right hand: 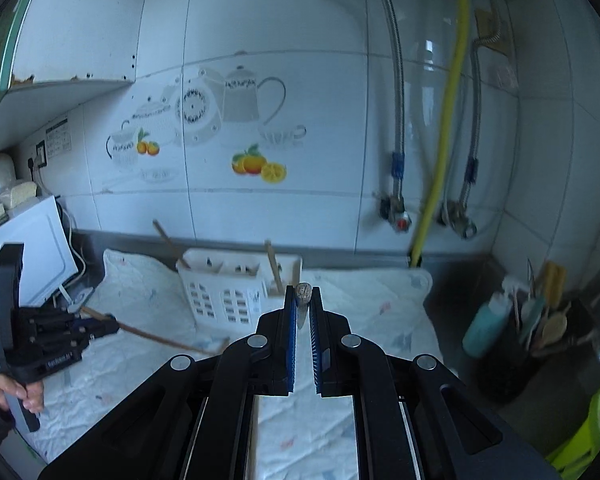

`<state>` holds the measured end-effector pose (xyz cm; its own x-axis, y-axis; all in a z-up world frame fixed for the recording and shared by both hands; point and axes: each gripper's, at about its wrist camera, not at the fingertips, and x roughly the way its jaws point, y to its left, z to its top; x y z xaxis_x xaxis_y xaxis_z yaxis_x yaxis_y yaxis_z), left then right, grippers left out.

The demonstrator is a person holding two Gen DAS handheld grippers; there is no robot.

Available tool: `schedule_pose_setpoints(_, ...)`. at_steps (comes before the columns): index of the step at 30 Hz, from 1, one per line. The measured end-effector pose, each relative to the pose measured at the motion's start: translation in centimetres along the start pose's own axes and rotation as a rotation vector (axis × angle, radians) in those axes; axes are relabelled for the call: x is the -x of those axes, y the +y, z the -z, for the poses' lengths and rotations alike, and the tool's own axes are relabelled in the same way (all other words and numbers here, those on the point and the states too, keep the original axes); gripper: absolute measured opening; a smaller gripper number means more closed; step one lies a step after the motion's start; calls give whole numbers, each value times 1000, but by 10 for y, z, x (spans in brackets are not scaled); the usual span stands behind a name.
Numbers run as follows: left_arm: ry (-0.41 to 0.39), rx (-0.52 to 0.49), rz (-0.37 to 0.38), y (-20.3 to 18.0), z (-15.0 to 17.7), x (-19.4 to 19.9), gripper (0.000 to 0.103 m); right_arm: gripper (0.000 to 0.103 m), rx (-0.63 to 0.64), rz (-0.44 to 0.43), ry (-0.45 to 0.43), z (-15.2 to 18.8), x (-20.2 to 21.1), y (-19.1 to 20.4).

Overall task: Organize utensils
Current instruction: 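Carry both chopsticks up into the white holder and open both grippers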

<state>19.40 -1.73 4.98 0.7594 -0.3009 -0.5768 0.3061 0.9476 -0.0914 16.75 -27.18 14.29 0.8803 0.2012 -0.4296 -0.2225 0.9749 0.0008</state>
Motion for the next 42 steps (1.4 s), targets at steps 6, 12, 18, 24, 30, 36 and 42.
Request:
schedule_pose_setpoints(6,-17,-15,21,-2,-24,1,5,6,-4,-51,39,-48,-34,-2)
schedule_pose_setpoints(12,-55,-26,42,-5,-53,11,5,6,26,-75,148,-62,-81,2)
schedule_pose_setpoints(18,-138,-46,55,-11,-92,33,5,6,33,-74,220,-57,-117,5)
schedule_pose_setpoints(24,-232,-52,41,-13,-134,48,5,7,20,-75,208,-56,-126,3)
schedule_pose_setpoints(30,-266,-28,-11,-5,-167,39,5,14,20,-68,172,-56,-115,-2)
schedule_pose_setpoints(36,-209,24,-46,15,-176,1,5,20,22,-66,152,-51,-102,-9)
schedule_pose_setpoints(42,-150,57,-70,28,-168,-28,5,24,24,-77,137,-40,-87,-11)
